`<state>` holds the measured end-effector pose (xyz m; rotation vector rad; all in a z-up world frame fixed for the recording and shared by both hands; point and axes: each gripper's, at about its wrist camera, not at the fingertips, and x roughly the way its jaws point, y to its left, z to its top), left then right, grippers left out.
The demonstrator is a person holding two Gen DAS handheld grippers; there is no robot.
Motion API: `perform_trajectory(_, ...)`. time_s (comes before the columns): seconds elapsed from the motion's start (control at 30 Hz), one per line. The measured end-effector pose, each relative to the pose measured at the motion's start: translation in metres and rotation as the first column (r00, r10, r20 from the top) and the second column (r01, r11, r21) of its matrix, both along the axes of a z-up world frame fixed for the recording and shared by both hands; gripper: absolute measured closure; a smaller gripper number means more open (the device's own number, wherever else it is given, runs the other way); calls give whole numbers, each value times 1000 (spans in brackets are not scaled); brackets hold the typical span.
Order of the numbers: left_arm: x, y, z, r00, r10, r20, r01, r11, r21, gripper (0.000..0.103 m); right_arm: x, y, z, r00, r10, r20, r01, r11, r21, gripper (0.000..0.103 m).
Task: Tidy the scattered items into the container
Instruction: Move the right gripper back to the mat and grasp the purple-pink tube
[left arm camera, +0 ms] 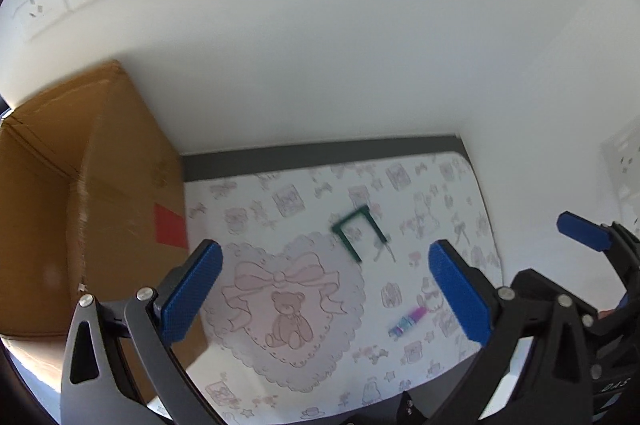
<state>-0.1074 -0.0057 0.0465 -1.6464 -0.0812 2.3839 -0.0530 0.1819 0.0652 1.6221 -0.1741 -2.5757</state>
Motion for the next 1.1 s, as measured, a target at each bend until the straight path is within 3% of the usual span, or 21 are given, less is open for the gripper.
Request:
perform_trajectory(0.43, 40, 22, -81, 986, -29, 167, 39, 998, -59, 0, 42, 20, -76, 988, -39, 150, 44, 999, -27, 0)
perform_trajectory(0.93, 78, 32, -173, 944, 0, 330, 28, 996, -80, 0, 73, 23, -174, 940, 2, 340, -2, 1000, -1, 0)
perform_trajectory(1.1, 84, 22, -190, 930, 5, 368, 25, 997, -77, 0, 76, 20, -204, 920, 19, 392, -24, 1000, 6, 2)
